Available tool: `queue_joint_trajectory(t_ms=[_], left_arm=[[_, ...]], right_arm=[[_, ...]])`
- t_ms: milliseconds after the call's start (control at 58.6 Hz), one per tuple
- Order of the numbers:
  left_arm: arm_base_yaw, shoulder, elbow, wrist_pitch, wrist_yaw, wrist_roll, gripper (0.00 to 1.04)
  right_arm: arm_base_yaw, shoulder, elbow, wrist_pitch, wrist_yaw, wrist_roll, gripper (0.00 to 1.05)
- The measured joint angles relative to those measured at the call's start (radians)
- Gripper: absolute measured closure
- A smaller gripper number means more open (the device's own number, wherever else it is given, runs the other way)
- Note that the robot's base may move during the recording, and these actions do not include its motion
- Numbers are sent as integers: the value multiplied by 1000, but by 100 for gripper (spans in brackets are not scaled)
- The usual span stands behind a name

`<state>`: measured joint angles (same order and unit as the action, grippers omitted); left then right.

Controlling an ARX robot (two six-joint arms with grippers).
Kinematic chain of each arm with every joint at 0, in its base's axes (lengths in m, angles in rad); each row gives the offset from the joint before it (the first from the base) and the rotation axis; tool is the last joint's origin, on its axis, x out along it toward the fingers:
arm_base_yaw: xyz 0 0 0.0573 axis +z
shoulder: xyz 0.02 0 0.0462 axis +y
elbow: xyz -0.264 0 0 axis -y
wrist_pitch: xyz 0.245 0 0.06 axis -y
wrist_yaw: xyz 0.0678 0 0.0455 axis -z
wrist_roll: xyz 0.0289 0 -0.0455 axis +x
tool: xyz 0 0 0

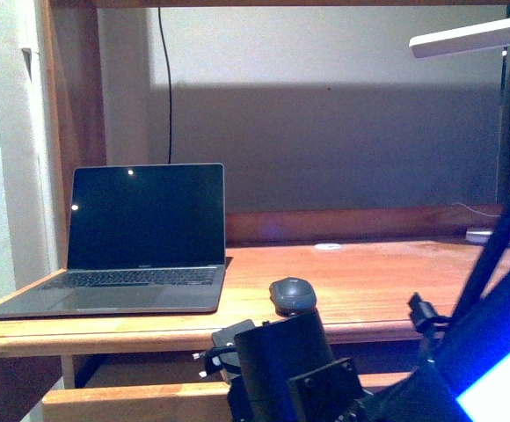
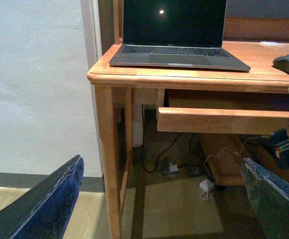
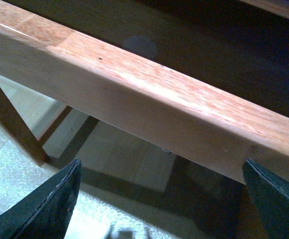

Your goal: Place mouse

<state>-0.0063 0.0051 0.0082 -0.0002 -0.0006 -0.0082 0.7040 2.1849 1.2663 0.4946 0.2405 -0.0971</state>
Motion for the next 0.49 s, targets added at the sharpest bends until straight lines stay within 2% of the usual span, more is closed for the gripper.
queue_joint_trajectory(t_ms=[256, 494], left_arm=[[0, 0, 0, 0, 0, 0, 8], [0, 0, 0, 0, 0, 0, 8]], right_arm=[[18, 78, 148, -30, 16, 28, 7], [16, 43, 80, 14, -5, 56, 7]])
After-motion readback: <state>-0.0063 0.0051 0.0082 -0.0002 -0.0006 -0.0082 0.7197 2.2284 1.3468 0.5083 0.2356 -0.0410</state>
